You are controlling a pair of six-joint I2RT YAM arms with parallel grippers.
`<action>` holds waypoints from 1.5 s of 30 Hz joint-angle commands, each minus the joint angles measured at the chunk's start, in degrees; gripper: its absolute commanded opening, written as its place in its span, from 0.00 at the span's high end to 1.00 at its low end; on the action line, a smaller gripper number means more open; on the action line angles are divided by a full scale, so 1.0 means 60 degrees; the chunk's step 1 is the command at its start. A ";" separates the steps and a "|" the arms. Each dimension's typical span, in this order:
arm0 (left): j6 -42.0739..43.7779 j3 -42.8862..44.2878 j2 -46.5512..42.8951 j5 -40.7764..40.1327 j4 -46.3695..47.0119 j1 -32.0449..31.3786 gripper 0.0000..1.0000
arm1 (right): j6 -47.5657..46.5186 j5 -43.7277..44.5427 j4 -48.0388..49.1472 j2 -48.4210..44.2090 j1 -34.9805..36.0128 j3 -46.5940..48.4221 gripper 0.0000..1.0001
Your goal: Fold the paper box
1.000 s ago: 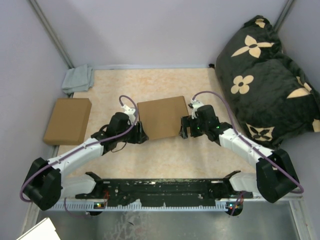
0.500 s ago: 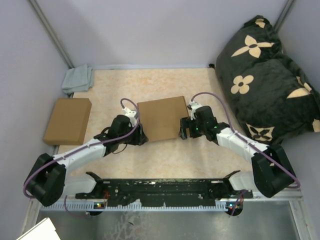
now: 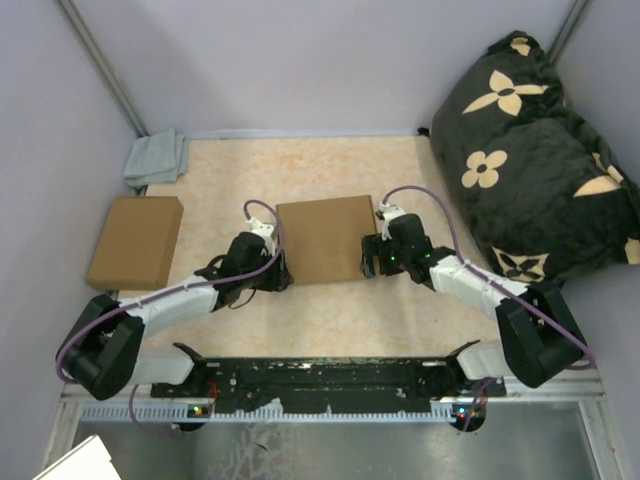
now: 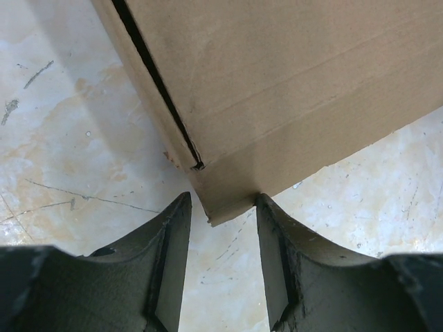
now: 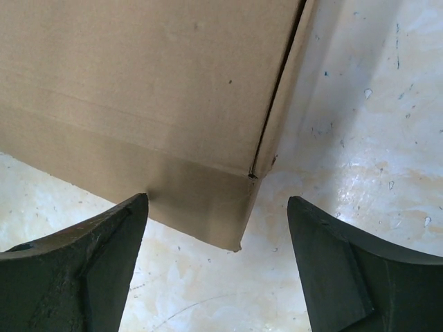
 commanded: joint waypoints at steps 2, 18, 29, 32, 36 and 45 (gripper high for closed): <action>0.0150 -0.0067 0.0179 -0.0296 0.0146 -0.0040 0.52 | 0.0018 0.0161 0.0554 0.0077 0.0069 -0.0130 0.18; 0.0201 0.0155 0.0130 -0.0664 0.0007 -0.0040 0.52 | 0.0215 0.0252 0.0752 -0.0191 0.0071 -0.0500 0.68; -0.0320 -0.0085 0.0441 -0.1823 0.1165 -0.0048 0.55 | 0.0670 0.0974 0.1441 0.0919 0.0085 -0.0261 0.68; -0.0299 -0.0134 0.0146 -0.1781 0.1054 -0.0055 0.55 | 0.0561 0.0536 0.0736 0.0501 0.0086 -0.0032 0.65; -0.0140 -0.0113 -0.0692 -0.1574 0.0214 -0.0055 0.55 | 0.0411 -0.0548 -0.0245 -0.0634 0.0093 0.0485 0.68; 0.0210 0.0028 -0.2152 -0.0301 -0.0804 -0.0056 1.00 | -0.0197 -0.0570 0.0600 0.1203 0.0057 0.4121 0.90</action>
